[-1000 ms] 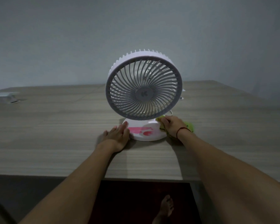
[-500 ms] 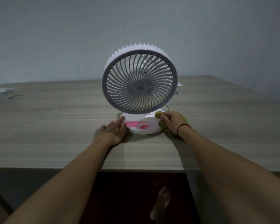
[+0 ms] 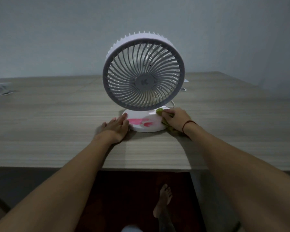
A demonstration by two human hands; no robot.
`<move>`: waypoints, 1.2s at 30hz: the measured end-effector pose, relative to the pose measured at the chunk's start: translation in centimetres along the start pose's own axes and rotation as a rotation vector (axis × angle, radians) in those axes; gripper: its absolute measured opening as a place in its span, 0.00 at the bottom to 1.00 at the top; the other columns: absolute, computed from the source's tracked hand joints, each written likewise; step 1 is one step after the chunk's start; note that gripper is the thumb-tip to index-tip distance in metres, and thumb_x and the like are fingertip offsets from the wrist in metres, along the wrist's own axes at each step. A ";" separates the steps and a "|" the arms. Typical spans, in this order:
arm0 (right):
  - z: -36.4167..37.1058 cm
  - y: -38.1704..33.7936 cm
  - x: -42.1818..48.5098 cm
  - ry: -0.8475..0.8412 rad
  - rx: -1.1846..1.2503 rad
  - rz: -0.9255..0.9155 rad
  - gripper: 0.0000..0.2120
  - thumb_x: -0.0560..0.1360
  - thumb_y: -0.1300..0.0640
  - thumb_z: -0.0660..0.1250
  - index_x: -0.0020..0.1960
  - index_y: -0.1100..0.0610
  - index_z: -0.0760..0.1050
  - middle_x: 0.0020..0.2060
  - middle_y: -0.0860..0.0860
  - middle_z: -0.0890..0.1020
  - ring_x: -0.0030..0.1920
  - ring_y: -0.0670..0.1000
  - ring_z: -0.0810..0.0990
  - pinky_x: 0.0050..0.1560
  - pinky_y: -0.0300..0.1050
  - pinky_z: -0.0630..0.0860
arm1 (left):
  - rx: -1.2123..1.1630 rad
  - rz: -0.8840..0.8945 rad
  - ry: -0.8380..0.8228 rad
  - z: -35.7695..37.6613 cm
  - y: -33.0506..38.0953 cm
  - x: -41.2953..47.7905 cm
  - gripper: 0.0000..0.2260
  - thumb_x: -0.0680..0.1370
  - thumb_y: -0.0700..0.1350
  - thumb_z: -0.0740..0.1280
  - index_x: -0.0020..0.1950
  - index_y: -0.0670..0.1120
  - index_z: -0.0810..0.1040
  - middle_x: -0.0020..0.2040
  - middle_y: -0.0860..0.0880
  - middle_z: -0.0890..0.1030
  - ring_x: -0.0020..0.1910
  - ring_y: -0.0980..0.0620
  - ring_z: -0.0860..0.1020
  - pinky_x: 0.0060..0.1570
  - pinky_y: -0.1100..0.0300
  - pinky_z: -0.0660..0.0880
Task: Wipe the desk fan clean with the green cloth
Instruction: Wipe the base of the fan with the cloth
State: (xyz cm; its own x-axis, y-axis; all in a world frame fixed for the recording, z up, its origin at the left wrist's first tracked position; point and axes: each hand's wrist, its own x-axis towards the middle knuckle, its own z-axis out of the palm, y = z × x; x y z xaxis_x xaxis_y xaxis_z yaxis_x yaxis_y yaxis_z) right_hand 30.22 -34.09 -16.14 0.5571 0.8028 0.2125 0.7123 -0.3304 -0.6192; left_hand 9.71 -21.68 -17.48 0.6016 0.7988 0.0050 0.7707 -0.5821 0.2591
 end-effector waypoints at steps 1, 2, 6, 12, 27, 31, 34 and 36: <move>0.4 -0.2 0.6 0.007 -0.028 0.027 0.17 0.78 0.48 0.60 0.62 0.53 0.79 0.60 0.56 0.81 0.60 0.59 0.78 0.62 0.51 0.74 | -0.002 -0.001 0.001 0.0 0.1 0.0 0.24 0.81 0.55 0.41 0.78 0.58 0.46 0.79 0.57 0.50 0.79 0.53 0.51 0.76 0.47 0.48; 0.9 -0.7 1.2 -0.001 -0.054 0.054 0.17 0.78 0.49 0.58 0.62 0.54 0.78 0.61 0.57 0.80 0.61 0.60 0.77 0.63 0.51 0.73 | -0.004 -0.003 0.003 0.0 0.1 0.0 0.24 0.81 0.55 0.41 0.78 0.58 0.46 0.79 0.57 0.51 0.79 0.53 0.51 0.76 0.47 0.48; 2.7 -2.7 1.7 -0.022 -0.128 0.036 0.17 0.79 0.51 0.55 0.62 0.54 0.76 0.65 0.57 0.77 0.65 0.60 0.74 0.67 0.53 0.68 | -0.011 -0.007 -0.002 -0.1 0.4 -0.1 0.24 0.81 0.55 0.41 0.78 0.58 0.46 0.79 0.56 0.51 0.79 0.53 0.51 0.76 0.47 0.47; 0.9 -0.7 -2.2 0.035 -0.121 -0.096 0.17 0.79 0.47 0.58 0.64 0.48 0.77 0.63 0.54 0.79 0.63 0.58 0.76 0.62 0.46 0.70 | -0.031 -0.014 -0.004 -0.1 0.2 0.0 0.23 0.81 0.53 0.41 0.78 0.58 0.47 0.79 0.56 0.51 0.79 0.53 0.51 0.76 0.47 0.46; 1.3 -1.6 -2.5 0.126 -0.237 -0.005 0.17 0.79 0.47 0.55 0.61 0.49 0.77 0.60 0.58 0.80 0.59 0.61 0.77 0.59 0.49 0.71 | -0.019 -0.015 -0.015 -0.1 0.3 -0.2 0.24 0.80 0.56 0.40 0.78 0.58 0.46 0.79 0.56 0.51 0.79 0.52 0.50 0.76 0.47 0.47; 2.8 -2.9 -1.7 0.153 -0.192 0.025 0.16 0.78 0.50 0.56 0.57 0.54 0.79 0.57 0.60 0.80 0.59 0.62 0.77 0.61 0.50 0.71 | -0.032 -0.007 -0.004 -0.1 0.3 -0.4 0.24 0.80 0.56 0.41 0.78 0.58 0.46 0.79 0.56 0.52 0.79 0.52 0.50 0.76 0.46 0.47; 3.9 -4.3 -2.6 0.098 -0.213 -0.095 0.15 0.79 0.51 0.56 0.57 0.55 0.77 0.56 0.59 0.80 0.58 0.60 0.77 0.59 0.48 0.70 | -0.025 -0.009 -0.002 -0.1 0.2 -0.3 0.24 0.80 0.56 0.41 0.78 0.58 0.46 0.79 0.56 0.52 0.79 0.52 0.50 0.76 0.46 0.47; 3.2 -3.8 -3.0 0.080 -0.244 -0.116 0.17 0.80 0.49 0.54 0.62 0.53 0.76 0.61 0.58 0.79 0.61 0.60 0.76 0.61 0.48 0.69 | -0.015 -0.009 -0.004 -0.1 0.1 -0.2 0.24 0.81 0.55 0.41 0.78 0.57 0.46 0.80 0.55 0.51 0.79 0.52 0.51 0.76 0.46 0.48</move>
State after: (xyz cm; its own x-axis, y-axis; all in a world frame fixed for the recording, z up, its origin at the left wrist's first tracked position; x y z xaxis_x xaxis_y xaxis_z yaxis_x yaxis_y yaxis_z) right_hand 24.51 -33.71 -16.87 0.4907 0.8039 0.3362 0.8496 -0.3557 -0.3894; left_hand 9.67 -21.93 -17.36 0.5956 0.8033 -0.0009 0.7728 -0.5726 0.2738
